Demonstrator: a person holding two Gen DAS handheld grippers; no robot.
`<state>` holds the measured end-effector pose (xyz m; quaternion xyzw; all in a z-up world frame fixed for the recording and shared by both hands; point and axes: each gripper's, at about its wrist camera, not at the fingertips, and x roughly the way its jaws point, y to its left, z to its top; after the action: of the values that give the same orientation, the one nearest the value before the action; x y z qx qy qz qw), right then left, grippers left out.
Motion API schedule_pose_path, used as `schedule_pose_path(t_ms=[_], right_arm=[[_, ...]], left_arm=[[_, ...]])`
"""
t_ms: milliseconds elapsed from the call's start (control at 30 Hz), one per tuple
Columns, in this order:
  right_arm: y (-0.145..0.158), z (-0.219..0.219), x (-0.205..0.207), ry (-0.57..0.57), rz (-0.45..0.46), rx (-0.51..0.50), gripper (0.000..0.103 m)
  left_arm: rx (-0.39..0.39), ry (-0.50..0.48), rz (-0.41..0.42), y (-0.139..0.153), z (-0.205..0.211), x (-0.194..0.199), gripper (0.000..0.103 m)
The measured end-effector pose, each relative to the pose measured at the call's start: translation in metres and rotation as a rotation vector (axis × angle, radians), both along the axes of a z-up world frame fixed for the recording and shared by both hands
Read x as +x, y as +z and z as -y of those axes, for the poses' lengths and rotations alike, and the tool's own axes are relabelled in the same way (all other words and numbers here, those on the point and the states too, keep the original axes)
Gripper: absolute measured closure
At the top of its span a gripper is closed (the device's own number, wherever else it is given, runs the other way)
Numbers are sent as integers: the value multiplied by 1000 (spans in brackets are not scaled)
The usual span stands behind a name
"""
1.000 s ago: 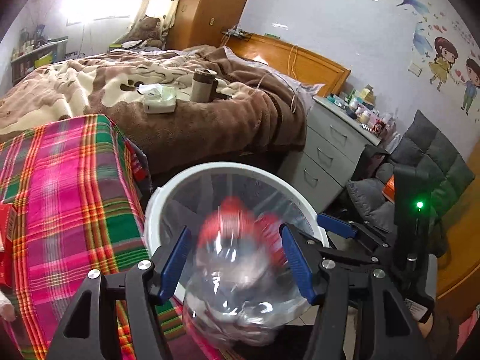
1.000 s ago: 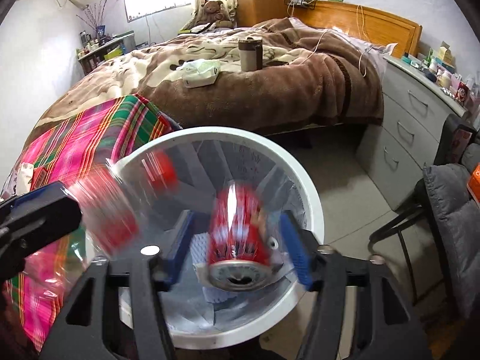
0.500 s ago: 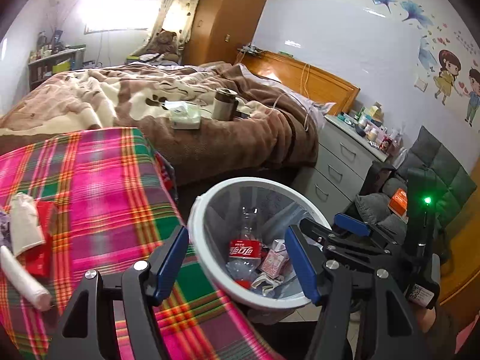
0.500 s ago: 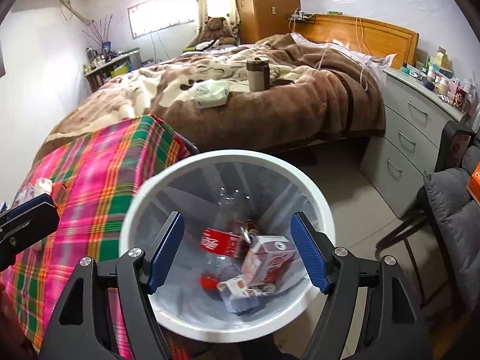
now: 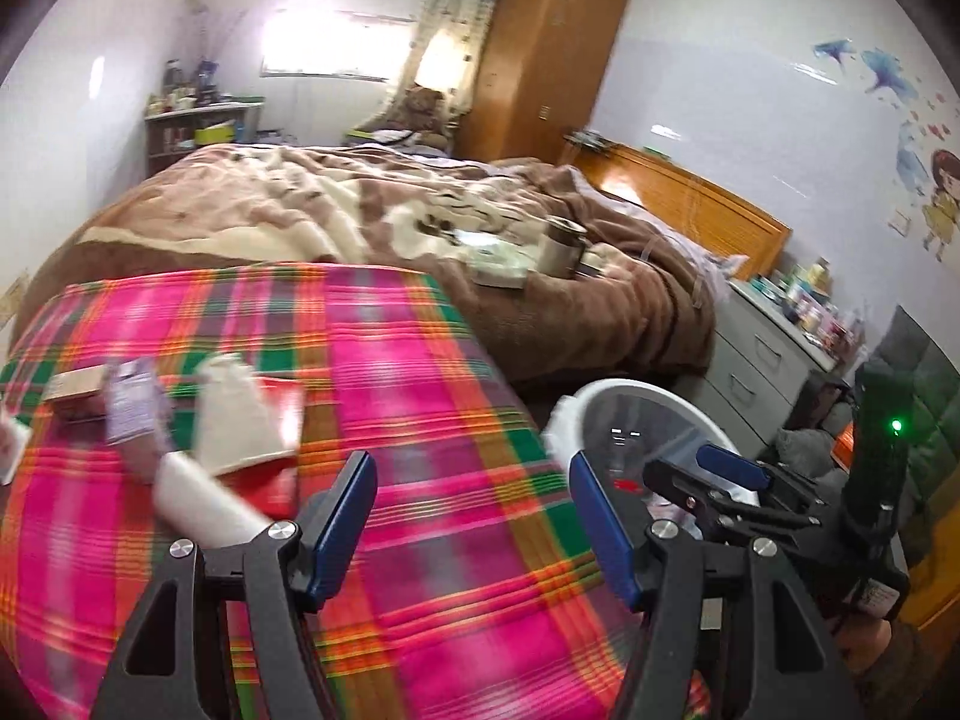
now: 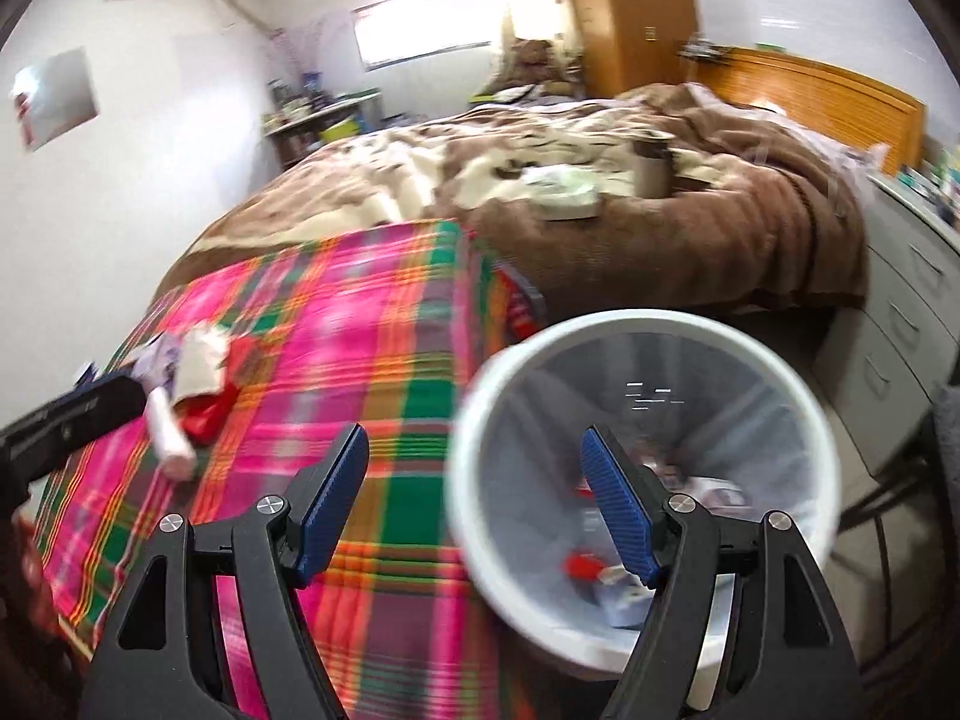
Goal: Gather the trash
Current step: 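Move both tools back over the plaid cloth toward the yogurt cup and foam roll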
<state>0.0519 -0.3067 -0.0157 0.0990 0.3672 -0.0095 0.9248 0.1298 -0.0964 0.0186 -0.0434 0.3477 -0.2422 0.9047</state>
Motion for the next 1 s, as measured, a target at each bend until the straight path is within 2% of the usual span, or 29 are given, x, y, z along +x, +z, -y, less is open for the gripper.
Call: schedule_pose_path(t_ms=[133,233,333,633,800,1000], right_arm=[[1,-30,6,85,14,19,28],[1,-53,12,140,17,14,28],[1,-75,18,197,22,-1,28],[2,-121,30,295,13,-10,28],[-4,-146,42,348,-6,-23,28],[-13,-170,52,417,-39,-27,28]], left_arm=[[5,79,-5,-1,-36,6,37],[65,139,46,-1,-60,6,37],[45,172,28,-2,-81,10,37],[56,268,34,-5,-143,18,37],[42,375,12,-13,-196,30,36],[54,445,-7,-25,-248,44,35]])
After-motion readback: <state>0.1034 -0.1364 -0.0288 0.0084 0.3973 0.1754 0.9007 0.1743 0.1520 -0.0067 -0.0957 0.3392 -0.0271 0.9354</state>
